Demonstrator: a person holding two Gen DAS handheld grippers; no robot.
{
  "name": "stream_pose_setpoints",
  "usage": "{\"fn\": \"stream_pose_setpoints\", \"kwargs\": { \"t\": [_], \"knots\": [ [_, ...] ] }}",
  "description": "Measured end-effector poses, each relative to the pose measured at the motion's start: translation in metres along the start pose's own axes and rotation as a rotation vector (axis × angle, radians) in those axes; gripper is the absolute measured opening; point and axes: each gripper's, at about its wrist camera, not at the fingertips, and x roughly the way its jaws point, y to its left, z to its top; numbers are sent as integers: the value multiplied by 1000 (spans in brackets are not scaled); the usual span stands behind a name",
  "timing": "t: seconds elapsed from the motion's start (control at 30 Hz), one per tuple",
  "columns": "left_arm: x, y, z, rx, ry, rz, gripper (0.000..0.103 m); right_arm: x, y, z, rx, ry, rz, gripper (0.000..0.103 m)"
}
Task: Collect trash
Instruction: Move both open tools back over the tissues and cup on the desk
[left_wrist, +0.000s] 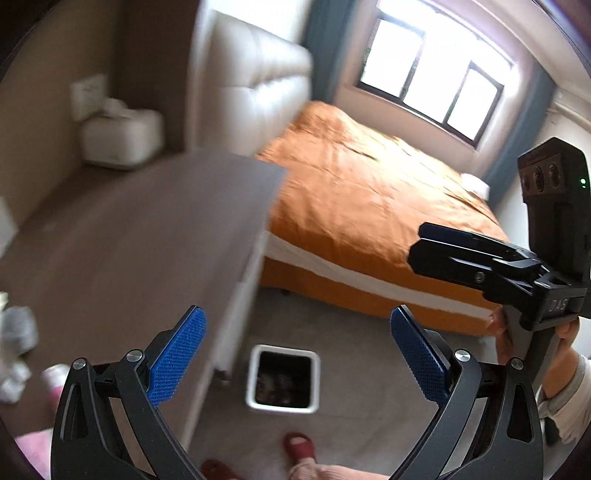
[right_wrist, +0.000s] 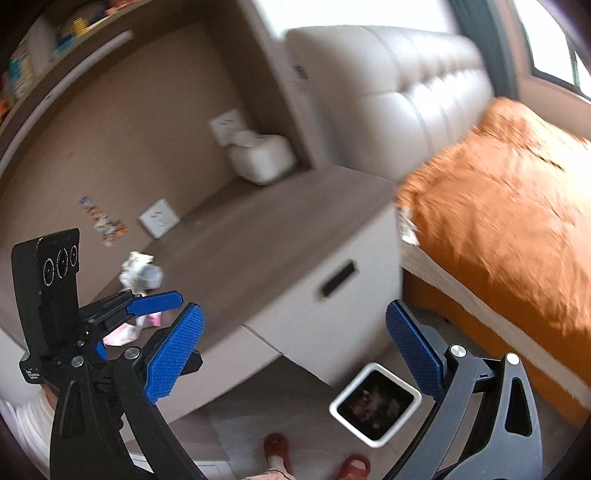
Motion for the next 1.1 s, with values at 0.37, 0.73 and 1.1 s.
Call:
{"fn": "stream_pose_setpoints", "kwargs": {
  "t": [0.37,0.73,1.1],
  "knots": [
    [-105,92,-22,-144,-116,270,98,36,105,24,-173,20,181,98],
    [-161,182,-55,-224,-150,389,98,76,188,12,-266,44,213,98],
    [-120,258,-66,-208,-107,362,98,157,212,-25,-137,104,71,98]
  ]
}}
